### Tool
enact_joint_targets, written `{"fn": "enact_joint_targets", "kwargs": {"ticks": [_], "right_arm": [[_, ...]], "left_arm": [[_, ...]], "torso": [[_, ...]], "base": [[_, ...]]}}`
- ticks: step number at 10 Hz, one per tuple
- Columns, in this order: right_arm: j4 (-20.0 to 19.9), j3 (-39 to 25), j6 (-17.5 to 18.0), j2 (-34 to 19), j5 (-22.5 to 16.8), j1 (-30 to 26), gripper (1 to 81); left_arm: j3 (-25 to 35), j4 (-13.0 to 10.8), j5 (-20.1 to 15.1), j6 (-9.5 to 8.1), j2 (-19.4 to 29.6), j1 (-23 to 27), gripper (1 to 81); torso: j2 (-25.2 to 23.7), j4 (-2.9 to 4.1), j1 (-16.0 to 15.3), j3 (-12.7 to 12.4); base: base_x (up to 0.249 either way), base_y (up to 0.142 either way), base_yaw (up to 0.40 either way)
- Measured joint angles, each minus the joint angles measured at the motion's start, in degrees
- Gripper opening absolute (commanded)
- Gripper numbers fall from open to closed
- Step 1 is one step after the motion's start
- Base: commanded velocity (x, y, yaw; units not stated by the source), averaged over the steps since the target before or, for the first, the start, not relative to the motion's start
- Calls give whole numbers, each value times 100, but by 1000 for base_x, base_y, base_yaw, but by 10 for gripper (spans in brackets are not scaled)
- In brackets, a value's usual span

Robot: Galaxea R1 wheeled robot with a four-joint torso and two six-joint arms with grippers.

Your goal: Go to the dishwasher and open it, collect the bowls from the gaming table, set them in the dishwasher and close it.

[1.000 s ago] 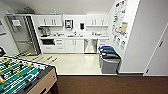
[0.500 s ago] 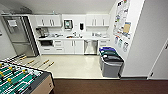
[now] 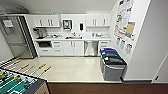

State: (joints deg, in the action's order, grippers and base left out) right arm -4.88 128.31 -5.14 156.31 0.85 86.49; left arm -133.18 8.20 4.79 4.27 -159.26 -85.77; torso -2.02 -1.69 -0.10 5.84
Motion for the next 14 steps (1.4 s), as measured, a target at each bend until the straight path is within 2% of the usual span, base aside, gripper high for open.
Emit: {"fn": "enact_joint_targets", "kwargs": {"ticks": [14], "right_arm": [[0,6,-4,28,57,-20,811]], "left_arm": [[-15,-72,6,0,-105,0,811]], "torso": [[2,0,0,0]], "base": [[275,0,0]]}}
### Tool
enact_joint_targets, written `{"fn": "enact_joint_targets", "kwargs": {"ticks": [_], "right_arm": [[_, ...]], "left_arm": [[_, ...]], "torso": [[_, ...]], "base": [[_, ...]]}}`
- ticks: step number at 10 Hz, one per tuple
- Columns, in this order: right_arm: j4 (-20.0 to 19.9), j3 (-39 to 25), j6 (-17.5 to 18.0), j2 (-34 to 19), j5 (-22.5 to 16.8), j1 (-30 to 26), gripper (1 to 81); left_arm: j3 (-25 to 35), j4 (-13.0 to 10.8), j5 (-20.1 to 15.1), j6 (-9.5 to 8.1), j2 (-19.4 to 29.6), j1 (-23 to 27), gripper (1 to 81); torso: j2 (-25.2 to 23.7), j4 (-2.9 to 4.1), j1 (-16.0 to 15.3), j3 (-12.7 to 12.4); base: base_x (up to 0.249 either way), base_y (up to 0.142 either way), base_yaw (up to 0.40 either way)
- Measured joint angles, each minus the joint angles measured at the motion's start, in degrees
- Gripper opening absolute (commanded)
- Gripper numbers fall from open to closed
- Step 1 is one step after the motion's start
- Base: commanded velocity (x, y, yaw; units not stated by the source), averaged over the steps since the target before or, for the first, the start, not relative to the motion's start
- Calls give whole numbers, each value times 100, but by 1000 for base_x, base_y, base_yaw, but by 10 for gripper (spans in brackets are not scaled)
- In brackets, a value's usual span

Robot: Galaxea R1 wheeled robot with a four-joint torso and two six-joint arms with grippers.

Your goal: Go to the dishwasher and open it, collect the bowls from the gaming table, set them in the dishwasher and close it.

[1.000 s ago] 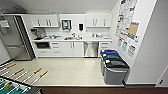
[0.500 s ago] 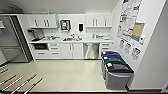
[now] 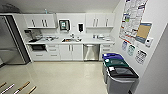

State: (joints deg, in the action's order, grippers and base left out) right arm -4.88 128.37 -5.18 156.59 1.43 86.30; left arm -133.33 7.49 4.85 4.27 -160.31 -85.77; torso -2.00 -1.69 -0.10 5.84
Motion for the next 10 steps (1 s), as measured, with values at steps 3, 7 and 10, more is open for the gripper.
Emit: {"fn": "enact_joint_targets", "kwargs": {"ticks": [3,7,10], "right_arm": [[2,5,0,0,-5,-16,811],[2,7,0,24,-9,-30,811],[2,5,-16,55,-9,-46,811]], "left_arm": [[-5,-2,-1,0,0,0,811],[-7,-2,-4,0,39,0,811],[-11,-2,-6,0,44,0,811]], "torso": [[0,0,0,0],[0,0,0,0],[0,0,0,0]], "base": [[266,0,0],[266,0,0],[264,0,0]]}}
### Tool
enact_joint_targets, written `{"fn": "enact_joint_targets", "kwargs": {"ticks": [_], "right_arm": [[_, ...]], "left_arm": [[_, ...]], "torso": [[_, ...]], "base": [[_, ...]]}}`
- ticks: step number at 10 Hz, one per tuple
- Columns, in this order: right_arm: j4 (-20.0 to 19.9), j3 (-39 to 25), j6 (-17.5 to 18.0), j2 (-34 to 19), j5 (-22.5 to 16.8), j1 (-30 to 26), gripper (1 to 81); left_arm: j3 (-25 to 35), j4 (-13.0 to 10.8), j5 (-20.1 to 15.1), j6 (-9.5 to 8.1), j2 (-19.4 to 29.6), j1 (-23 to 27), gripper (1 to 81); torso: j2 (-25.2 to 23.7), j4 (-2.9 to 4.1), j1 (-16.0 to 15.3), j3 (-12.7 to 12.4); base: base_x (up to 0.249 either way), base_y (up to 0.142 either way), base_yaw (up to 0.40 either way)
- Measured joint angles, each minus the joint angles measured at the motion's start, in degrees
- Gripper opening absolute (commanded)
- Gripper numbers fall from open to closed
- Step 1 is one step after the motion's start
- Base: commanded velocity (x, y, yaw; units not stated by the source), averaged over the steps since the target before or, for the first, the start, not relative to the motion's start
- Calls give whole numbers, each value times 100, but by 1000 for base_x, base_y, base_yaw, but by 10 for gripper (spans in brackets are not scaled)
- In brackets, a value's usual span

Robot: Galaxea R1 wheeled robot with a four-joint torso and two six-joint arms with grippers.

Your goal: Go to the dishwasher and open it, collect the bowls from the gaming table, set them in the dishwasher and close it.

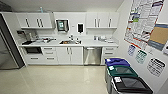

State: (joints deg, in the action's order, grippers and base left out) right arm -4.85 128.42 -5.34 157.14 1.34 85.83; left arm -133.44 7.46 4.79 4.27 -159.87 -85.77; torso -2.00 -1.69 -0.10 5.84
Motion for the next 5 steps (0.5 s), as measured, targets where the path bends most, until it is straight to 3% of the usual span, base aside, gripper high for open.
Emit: {"fn": "enact_joint_targets", "kwargs": {"ticks": [5], "right_arm": [[1,2,0,15,-30,-17,811]], "left_arm": [[2,0,-2,0,0,2,811]], "torso": [[0,0,-2,0]], "base": [[251,0,0]]}}
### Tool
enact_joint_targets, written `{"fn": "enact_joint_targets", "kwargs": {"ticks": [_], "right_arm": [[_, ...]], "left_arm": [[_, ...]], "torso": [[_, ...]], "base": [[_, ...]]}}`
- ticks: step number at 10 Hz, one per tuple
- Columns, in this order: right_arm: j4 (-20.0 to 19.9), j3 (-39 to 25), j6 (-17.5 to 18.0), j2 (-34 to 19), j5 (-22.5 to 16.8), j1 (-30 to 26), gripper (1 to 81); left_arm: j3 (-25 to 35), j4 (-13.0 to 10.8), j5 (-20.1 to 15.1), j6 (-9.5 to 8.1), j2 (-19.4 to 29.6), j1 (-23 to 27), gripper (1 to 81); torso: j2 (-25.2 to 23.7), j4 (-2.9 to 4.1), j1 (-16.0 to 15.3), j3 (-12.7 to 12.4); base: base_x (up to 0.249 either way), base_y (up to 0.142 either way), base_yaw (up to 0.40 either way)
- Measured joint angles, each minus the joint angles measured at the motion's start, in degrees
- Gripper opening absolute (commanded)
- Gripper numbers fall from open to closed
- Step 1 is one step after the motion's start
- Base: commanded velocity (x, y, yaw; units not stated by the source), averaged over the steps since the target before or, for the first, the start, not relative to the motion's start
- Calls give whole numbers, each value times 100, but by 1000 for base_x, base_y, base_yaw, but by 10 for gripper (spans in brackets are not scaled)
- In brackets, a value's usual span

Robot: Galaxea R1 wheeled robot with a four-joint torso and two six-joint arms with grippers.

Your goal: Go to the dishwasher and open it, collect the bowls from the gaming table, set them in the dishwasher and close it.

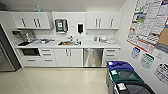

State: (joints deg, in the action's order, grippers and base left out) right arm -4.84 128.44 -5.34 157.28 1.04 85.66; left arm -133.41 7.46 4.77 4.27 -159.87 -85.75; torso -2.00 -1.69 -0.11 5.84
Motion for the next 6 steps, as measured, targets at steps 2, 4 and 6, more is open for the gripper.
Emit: {"fn": "enact_joint_targets", "kwargs": {"ticks": [2,4,6], "right_arm": [[-1,4,0,11,0,-13,811],[-1,26,0,18,-2,-16,811],[-1,59,0,18,0,-39,811]], "left_arm": [[0,0,-2,0,11,-2,811],[-2,0,5,0,11,33,811],[-2,0,9,0,9,11,811]], "torso": [[0,0,0,0],[5,0,-5,2],[5,0,-2,2]], "base": [[212,0,0],[147,0,0],[122,0,0]]}}
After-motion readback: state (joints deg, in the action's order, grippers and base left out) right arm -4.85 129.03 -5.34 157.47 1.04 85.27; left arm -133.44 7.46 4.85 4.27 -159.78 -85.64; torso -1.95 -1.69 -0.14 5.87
